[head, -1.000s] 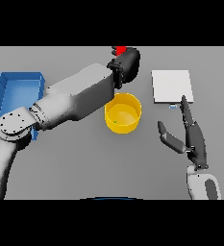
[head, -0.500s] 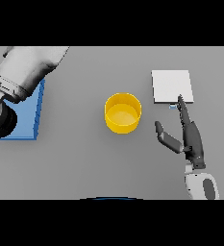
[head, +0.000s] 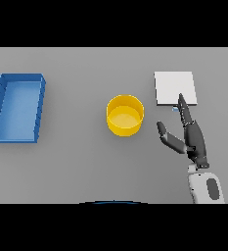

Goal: Pick up the red beaker and tilt it to pour out 1 green nut into yellow bowl. Pick up the yellow bowl and place it on the metallic measuring scale.

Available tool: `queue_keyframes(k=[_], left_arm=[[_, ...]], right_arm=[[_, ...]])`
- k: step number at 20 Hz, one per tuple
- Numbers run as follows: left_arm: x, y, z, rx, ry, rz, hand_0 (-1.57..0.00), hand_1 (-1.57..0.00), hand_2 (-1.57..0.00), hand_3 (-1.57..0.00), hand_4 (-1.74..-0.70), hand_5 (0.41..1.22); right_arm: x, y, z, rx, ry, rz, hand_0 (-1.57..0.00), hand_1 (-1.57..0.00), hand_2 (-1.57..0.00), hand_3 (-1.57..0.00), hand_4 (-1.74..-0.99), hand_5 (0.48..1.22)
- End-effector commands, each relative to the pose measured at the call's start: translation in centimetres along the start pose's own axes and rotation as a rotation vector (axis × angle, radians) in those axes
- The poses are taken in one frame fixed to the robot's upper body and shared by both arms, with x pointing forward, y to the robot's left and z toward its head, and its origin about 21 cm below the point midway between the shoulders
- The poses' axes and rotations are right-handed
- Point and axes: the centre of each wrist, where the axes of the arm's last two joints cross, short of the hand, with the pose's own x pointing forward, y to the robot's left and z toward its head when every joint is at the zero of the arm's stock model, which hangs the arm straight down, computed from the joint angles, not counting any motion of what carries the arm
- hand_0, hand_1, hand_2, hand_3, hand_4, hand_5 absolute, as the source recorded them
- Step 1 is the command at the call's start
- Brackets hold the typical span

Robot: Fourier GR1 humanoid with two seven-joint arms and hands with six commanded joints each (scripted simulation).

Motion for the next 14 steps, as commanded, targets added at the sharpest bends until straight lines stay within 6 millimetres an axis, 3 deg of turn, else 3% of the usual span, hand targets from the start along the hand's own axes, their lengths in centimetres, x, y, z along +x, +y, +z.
queue_keyframes(k=[1,4,7,14], left_arm=[[-2.0,-1.0,0.0,0.009,0.048,0.051,-1.57,-1.57,-1.57,-1.52,-1.74,1.221],[-6.3,-3.4,0.5,0.02,0.265,0.192,-1.57,-1.57,-1.57,-1.55,-1.74,1.221],[-8.9,-4.8,1.0,0.028,0.364,0.338,-1.57,-1.57,-1.57,-1.52,-1.74,1.221],[-13.4,-11.1,3.0,0.0,0.523,0.531,-1.57,-1.57,-1.57,-1.38,-1.74,1.221]], right_arm=[[0.0,-0.1,0.2,0.005,0.001,-0.012,0.0,0.0,0.0,0.0,-1.106,0.642],[-0.4,-0.1,0.5,0.028,-0.006,-0.015,0.0,0.0,0.0,0.0,-1.148,0.663],[-0.5,-0.5,0.3,0.024,-0.015,0.013,0.0,0.0,0.0,0.0,-1.168,0.68],[-0.3,-0.2,0.2,0.028,-0.014,0.031,0.0,0.0,0.0,0.0,-1.202,0.709]])
